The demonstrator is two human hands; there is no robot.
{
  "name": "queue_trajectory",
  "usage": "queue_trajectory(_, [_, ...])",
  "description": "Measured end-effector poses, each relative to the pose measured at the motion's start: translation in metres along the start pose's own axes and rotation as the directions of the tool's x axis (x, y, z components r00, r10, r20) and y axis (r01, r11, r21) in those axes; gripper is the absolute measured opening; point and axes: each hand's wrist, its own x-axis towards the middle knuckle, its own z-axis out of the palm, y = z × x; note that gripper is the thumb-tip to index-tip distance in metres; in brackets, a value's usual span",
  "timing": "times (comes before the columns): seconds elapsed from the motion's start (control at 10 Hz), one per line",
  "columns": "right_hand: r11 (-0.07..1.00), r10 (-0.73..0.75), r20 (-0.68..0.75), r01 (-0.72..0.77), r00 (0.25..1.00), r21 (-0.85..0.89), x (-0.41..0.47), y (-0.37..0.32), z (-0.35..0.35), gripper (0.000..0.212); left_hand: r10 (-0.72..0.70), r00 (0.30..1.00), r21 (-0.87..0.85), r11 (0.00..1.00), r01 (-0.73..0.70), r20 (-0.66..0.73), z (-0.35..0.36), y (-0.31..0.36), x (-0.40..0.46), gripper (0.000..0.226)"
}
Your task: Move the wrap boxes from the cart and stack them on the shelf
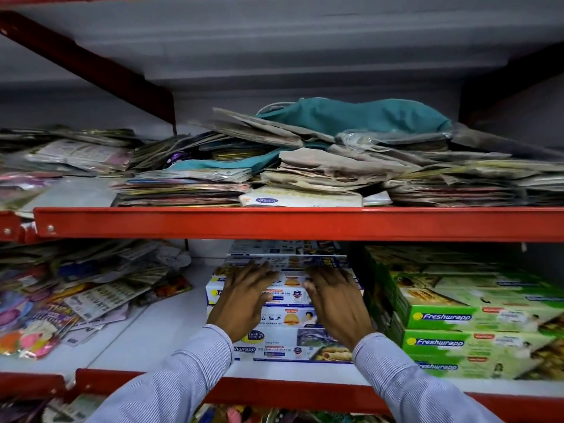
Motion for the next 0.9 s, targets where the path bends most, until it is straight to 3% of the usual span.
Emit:
queue_trajectory(0.2, [0.995, 0.040, -0.069, -0.046, 0.997, -0.086, -0.021, -0.002, 0.025, 0.060, 0.057, 0.992, 0.294, 0.956, -0.021, -0.114, 0.020, 0.004, -0.020, 0.065])
queue_trajectory(0.6, [0.972, 0.012, -0.203, -0.059, 0.979, -0.226, -0.018, 0.005, 0.058, 0.067, 0.087, 0.973, 0.370, 0.929, -0.002, -0.212, 0.061, -0.018, -0.020, 0.067])
queue_trajectory(0.9, [0.990, -0.002, -0.250, -0.033, 0.968, -0.136, -0.033, -0.015, 0.023, 0.075, 0.030, 0.986, 0.295, 0.955, 0.019, -0.161, 0.016, 0.005, -0.034, 0.067])
